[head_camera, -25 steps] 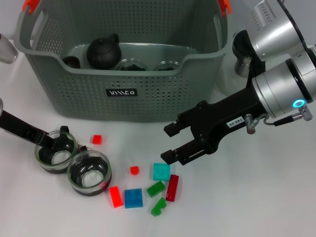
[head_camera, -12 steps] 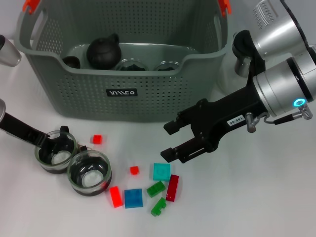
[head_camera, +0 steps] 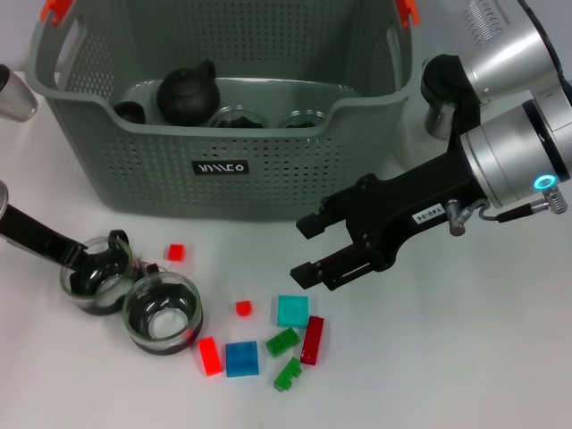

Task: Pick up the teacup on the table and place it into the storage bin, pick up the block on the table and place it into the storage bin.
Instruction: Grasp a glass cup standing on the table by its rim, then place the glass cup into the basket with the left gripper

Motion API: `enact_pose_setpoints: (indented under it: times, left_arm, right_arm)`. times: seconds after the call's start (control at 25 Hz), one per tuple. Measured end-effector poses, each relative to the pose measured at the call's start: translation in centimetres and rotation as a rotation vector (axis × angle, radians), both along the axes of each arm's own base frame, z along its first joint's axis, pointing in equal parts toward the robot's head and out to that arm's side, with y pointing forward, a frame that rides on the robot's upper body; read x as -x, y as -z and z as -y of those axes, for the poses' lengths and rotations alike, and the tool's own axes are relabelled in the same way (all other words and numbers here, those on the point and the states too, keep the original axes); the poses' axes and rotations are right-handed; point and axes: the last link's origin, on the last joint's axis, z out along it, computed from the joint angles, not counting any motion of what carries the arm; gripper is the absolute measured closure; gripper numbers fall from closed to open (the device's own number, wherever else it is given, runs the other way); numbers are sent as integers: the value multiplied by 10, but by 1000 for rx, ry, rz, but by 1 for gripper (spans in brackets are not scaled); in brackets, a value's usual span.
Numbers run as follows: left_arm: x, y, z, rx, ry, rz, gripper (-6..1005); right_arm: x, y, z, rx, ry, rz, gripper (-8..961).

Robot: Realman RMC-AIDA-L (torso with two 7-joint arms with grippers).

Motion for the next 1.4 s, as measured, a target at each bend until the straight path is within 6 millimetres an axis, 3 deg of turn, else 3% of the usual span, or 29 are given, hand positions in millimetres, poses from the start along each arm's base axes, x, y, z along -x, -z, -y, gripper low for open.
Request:
enact_pose_setpoints:
  times: [0.32, 0.52, 0.64, 0.8, 1.04, 1.24, 1.4]
  left_arm:
    - [1, -3, 1, 2, -8, 1, 955]
    - [-2, -16, 3, 3, -21, 27, 953]
    - [-6, -31, 6, -14, -29, 64, 952]
    - [-15, -66, 11, -69, -23, 144, 951]
    - [-28, -118, 26, -148, 22, 408, 949]
    - [-41, -134, 32, -144, 78, 557, 947]
    - [-55, -144, 24, -158, 135, 696, 946]
  right_arm:
    - [0, -1, 0, -3, -2, -3, 187]
    - [0, -4, -2, -14, -2, -18, 187]
    - [-1, -6, -3, -18, -2, -29, 187]
    - [-1, -9, -2, -13, 1, -46, 187]
    - [-4, -16, -2, -15, 8, -79, 186]
    - [-7, -20, -1, -10, 17, -85, 186]
    - [-9, -20, 2, 14, 20, -85, 186]
